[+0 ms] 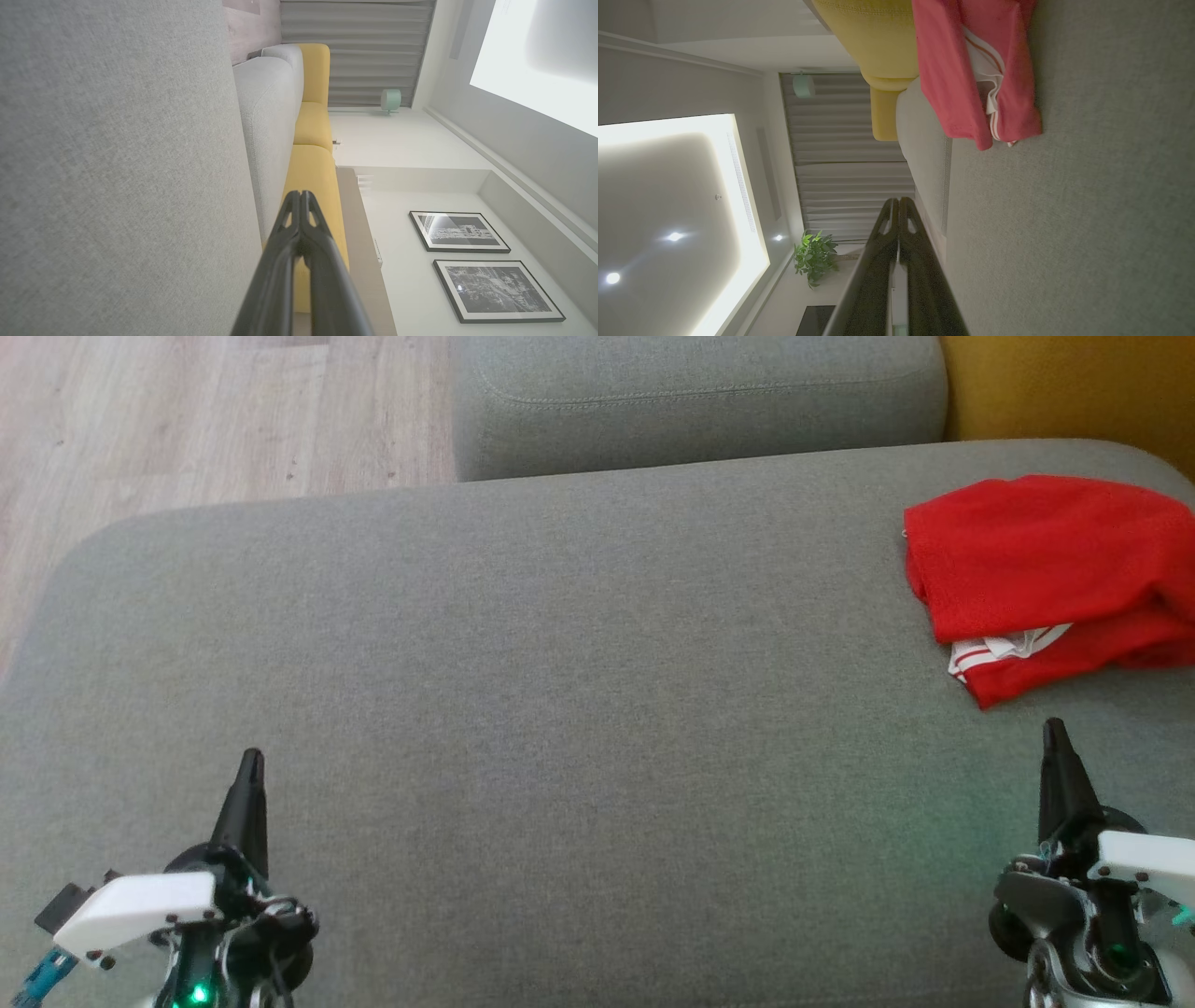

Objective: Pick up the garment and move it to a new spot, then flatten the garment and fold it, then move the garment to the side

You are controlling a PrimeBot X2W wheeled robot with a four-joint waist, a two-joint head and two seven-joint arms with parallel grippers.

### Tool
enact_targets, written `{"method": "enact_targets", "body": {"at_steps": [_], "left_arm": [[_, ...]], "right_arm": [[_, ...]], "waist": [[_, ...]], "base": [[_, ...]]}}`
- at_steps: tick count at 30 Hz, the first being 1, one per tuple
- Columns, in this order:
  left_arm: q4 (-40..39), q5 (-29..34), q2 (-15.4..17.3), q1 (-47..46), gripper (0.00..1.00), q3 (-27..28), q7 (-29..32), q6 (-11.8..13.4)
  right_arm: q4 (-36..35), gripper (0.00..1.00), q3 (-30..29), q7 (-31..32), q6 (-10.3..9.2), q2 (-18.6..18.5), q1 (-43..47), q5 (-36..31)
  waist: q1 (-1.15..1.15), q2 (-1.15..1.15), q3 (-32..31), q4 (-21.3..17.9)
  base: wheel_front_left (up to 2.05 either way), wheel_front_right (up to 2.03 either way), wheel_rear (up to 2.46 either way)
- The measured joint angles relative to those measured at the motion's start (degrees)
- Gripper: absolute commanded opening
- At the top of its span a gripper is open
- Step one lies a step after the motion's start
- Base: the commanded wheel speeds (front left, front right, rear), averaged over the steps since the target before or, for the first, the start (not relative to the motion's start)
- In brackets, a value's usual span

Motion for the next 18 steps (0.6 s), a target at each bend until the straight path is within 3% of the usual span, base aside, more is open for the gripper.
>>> {"method": "enact_targets", "body": {"at_steps": [18], "left_arm": [[-0.01,0.00,0.00,0.00,0.00,0.00,0.00,0.00]], "right_arm": [[0.00,0.00,0.00,0.00,0.00,0.00,0.00,0.00]], "waist": [[0.00,0.00,0.00,0.00]], "base": [[0.00,0.00,0.00]]}}
